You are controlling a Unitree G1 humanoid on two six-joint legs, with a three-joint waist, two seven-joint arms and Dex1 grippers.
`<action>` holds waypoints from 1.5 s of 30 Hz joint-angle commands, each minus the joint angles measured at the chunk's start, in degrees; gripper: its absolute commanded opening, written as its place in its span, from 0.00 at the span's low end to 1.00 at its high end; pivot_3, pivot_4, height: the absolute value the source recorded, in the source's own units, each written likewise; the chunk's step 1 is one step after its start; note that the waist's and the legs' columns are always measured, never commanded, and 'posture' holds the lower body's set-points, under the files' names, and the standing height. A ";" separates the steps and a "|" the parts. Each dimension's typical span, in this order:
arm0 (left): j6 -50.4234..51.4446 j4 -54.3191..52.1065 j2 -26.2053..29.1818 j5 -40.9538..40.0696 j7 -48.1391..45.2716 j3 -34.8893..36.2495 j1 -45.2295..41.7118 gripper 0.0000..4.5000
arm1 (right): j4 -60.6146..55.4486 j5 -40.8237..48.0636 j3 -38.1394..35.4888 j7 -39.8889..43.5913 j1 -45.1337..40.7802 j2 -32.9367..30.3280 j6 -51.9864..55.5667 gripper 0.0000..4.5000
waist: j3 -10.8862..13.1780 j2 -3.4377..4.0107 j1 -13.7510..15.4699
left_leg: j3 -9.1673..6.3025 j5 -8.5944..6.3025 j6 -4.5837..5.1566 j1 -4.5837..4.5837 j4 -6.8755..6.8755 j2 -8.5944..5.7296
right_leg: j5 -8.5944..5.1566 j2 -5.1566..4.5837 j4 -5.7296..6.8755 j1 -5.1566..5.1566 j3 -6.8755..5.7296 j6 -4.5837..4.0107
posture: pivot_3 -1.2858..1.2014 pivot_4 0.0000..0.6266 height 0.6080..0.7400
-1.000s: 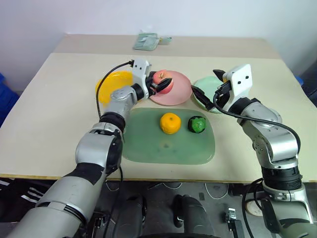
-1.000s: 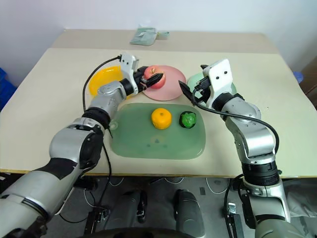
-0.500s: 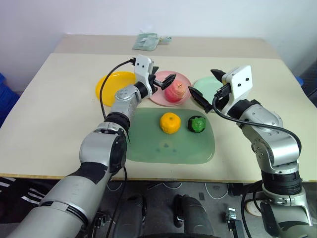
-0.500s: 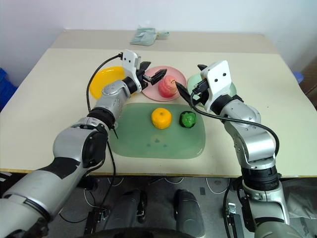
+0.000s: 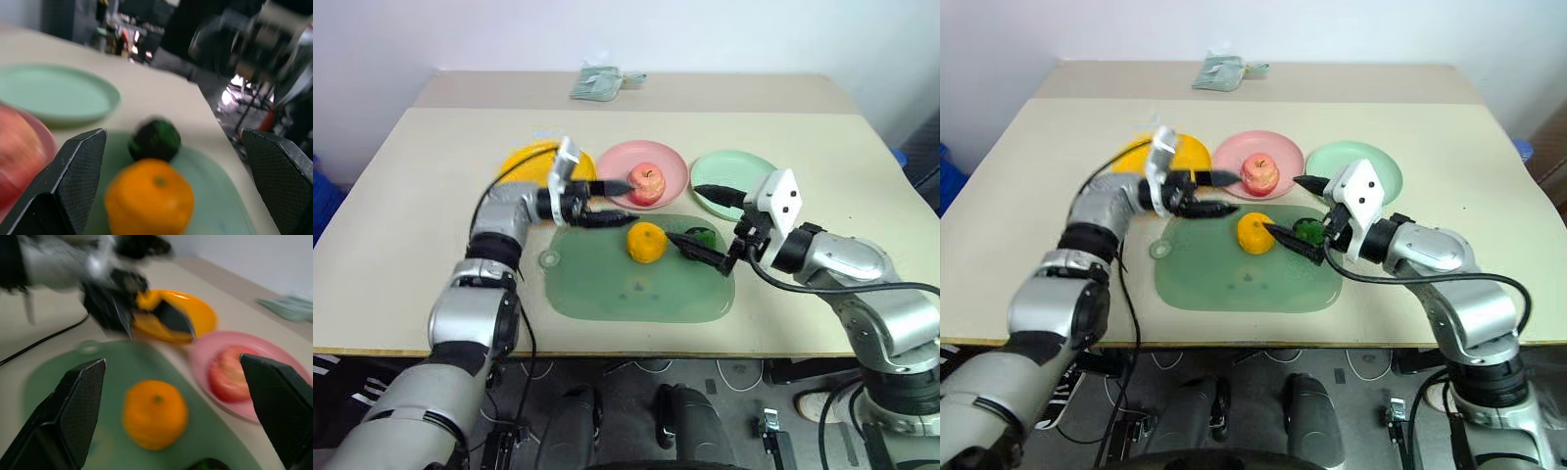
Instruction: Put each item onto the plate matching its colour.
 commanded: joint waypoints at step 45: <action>-19.25 -3.07 3.14 -0.04 62.11 16.16 6.29 0.82 | 11.60 -9.39 1.89 -4.60 -8.79 5.95 -10.56 1.00 | -0.01 -0.01 1.08 | 0.08 0.01 -0.02 0.03 -0.03 -0.11 | 0.02 -0.01 -0.01 0.03 0.01 0.04 | 0.52 0.24 1.00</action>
